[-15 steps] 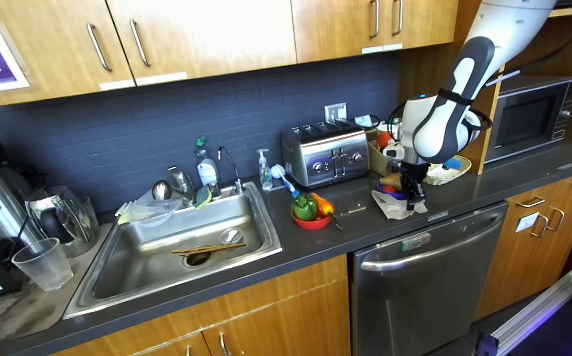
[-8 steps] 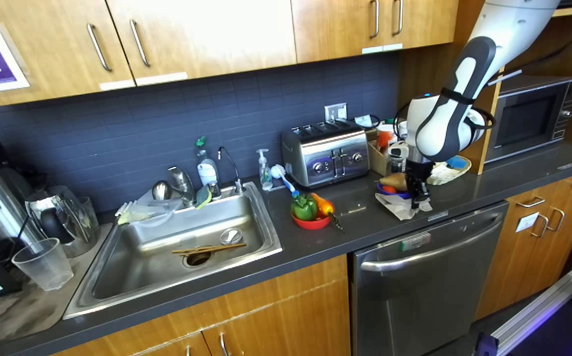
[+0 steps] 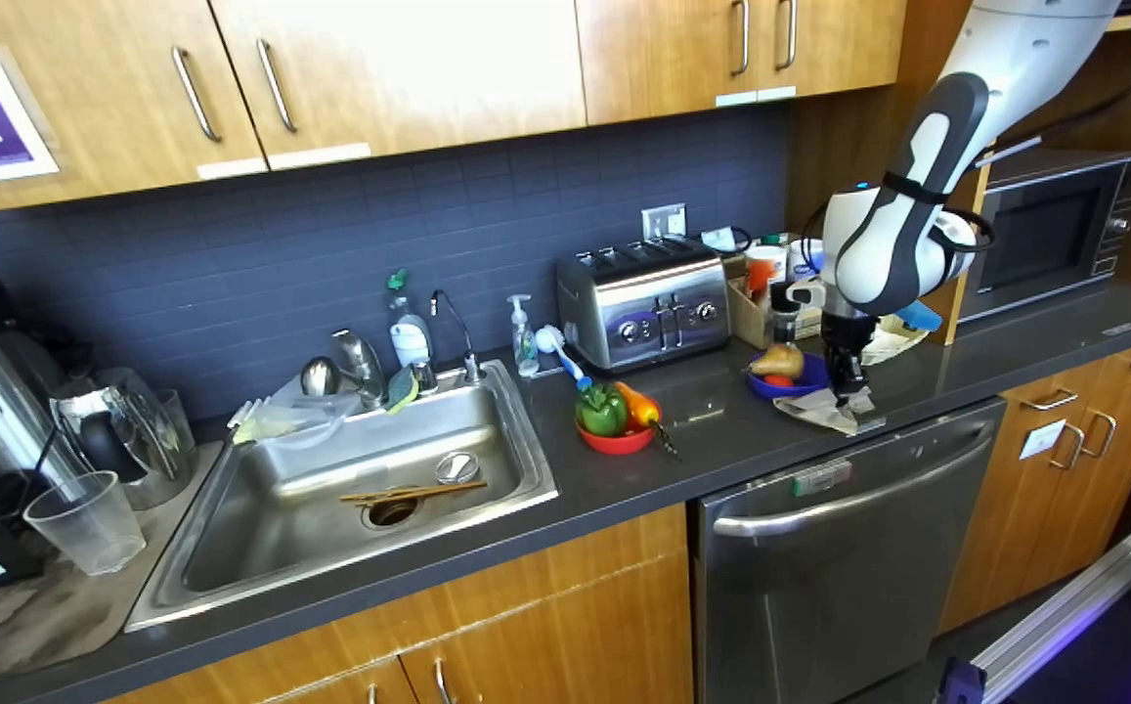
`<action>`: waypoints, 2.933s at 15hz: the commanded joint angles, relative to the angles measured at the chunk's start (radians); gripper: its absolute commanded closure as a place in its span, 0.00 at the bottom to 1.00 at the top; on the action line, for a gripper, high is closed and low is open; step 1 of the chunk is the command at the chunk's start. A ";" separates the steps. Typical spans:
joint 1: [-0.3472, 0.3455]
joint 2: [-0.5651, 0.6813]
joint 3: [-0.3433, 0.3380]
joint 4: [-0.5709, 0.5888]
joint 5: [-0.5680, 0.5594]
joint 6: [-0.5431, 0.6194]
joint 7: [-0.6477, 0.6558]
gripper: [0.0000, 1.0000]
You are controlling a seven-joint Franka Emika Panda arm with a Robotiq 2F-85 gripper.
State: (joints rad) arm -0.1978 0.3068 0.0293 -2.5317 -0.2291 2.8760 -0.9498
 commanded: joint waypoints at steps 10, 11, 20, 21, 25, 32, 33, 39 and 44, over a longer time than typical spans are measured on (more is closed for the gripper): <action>-0.071 -0.037 0.003 -0.011 0.088 -0.005 -0.012 1.00; -0.078 -0.040 0.004 -0.011 0.093 -0.004 -0.016 1.00; -0.159 -0.099 0.029 -0.005 0.272 0.003 -0.108 1.00; -0.157 -0.099 0.026 -0.003 0.285 0.001 -0.114 1.00; -0.117 -0.087 -0.026 0.001 0.243 -0.010 -0.058 1.00; -0.102 -0.029 -0.082 0.021 0.200 -0.038 0.012 1.00; -0.107 -0.023 -0.083 0.023 0.204 -0.041 0.014 1.00; -0.135 0.005 -0.067 0.044 0.223 -0.053 0.005 1.00; -0.176 0.005 -0.051 0.069 0.271 -0.050 -0.012 1.00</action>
State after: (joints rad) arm -0.3366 0.3129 -0.0438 -2.4832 0.0050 2.8371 -0.9476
